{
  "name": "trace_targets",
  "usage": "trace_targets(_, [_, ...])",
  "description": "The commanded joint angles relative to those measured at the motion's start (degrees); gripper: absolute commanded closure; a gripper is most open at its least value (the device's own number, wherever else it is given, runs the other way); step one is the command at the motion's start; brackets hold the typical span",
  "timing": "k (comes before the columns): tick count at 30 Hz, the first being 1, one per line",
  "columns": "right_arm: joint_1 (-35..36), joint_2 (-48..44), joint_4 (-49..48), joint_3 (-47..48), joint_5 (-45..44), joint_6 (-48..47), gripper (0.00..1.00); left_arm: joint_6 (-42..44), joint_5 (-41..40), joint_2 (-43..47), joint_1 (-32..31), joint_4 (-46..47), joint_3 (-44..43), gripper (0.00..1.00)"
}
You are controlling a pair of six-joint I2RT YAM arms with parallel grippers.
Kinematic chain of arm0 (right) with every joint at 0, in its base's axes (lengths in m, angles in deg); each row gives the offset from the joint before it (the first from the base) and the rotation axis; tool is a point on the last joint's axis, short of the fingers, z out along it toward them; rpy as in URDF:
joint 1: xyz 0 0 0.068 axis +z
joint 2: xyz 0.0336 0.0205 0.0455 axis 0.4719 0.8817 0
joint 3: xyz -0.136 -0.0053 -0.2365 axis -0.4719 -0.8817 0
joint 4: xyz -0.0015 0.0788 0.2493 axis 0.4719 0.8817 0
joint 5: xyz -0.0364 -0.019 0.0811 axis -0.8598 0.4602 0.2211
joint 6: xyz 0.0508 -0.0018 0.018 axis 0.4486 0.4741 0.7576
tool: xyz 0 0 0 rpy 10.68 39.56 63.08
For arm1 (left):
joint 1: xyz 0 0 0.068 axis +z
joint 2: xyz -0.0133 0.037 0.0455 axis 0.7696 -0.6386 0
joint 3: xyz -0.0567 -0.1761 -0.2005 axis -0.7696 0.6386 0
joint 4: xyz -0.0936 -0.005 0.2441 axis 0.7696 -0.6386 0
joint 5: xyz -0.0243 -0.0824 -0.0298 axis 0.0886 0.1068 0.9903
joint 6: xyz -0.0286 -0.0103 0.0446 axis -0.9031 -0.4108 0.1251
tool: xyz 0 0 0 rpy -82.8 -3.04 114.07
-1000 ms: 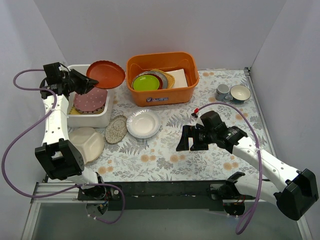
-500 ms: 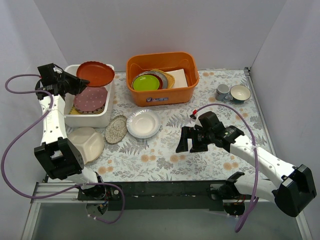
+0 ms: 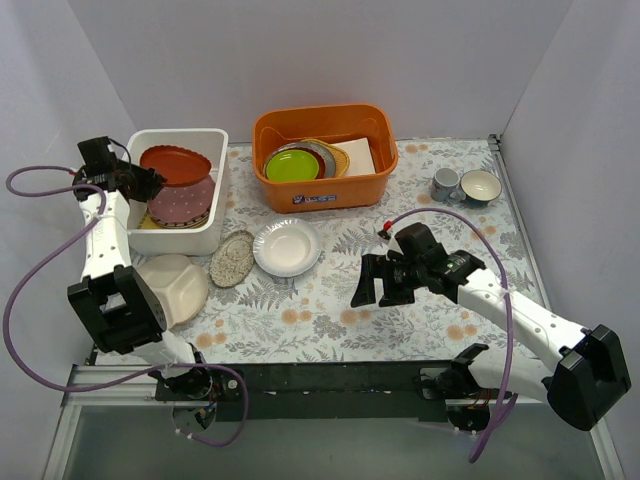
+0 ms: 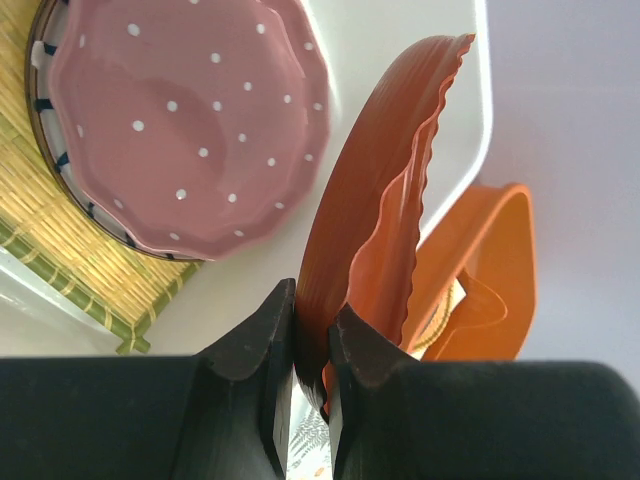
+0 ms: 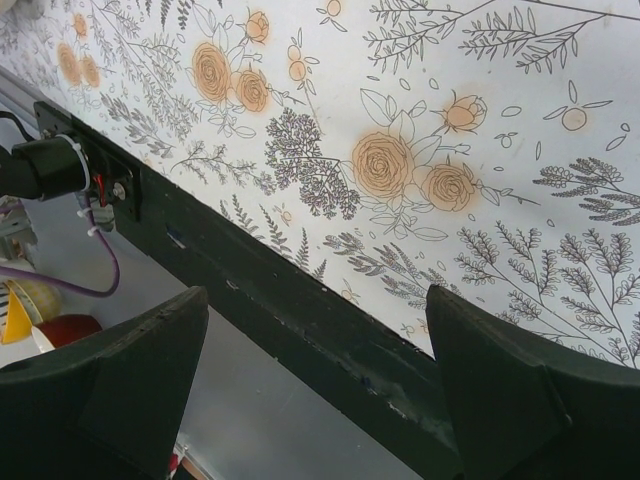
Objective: Place the plates into the plastic bin on the countertop
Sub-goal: Place the plate in the plastic bin.
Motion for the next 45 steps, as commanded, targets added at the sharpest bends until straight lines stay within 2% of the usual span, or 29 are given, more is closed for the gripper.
trace_targets(1, [-0.2, 0.5, -0.9, -0.2, 1.3, -0.8, 0.04, -0.1, -3.4, -1.5, 0.4, 0.1, 0.5, 0.99])
trace_targets(7, [-0.2, 1.4, -0.9, -0.2, 1.9, -1.1, 0.04, 0.0, -2.5, -4.9, 0.3, 0.8, 0.4, 0.99])
trace_targets(22, [-0.2, 2.2, -0.9, -0.2, 2.2, -1.4, 0.05, 3.0, 4.2, -12.7, 0.3, 1.9, -0.2, 0.88])
trace_targets(23, [-0.2, 2.1, -0.9, -0.3, 2.1, -1.4, 0.05, 3.2, 4.2, -13.1, 0.3, 1.7, -0.3, 0.85])
trace_targets(25, [-0.2, 2.2, -0.9, -0.3, 2.1, -1.4, 0.05, 4.0, 4.4, -13.4, 0.4, 1.2, -0.4, 0.71])
trace_targets(27, [-0.2, 2.3, -0.9, -0.3, 2.2, -1.5, 0.05, 4.7, 4.8, -13.4, 0.3, 1.0, -0.6, 0.64])
trace_targets(28, [-0.2, 2.3, -0.9, -0.3, 2.1, -1.5, 0.05, 5.0, 4.6, -13.2, 0.3, 0.9, -0.6, 0.54])
trace_targets(34, [-0.3, 2.7, -0.9, -0.3, 2.3, -1.7, 0.06, 7.5, 1.9, -11.8, 0.3, -2.6, -3.1, 0.13])
trace_targets(38, [-0.2, 2.8, -1.1, -0.5, 2.4, -1.7, 0.06, 8.7, 1.0, -9.6, 0.4, -4.1, -2.9, 0.02])
trace_targets(45, [-0.2, 2.9, -1.4, -0.6, 2.7, -1.8, 0.06, 9.6, 1.8, -4.8, 0.4, -4.8, -2.3, 0.02])
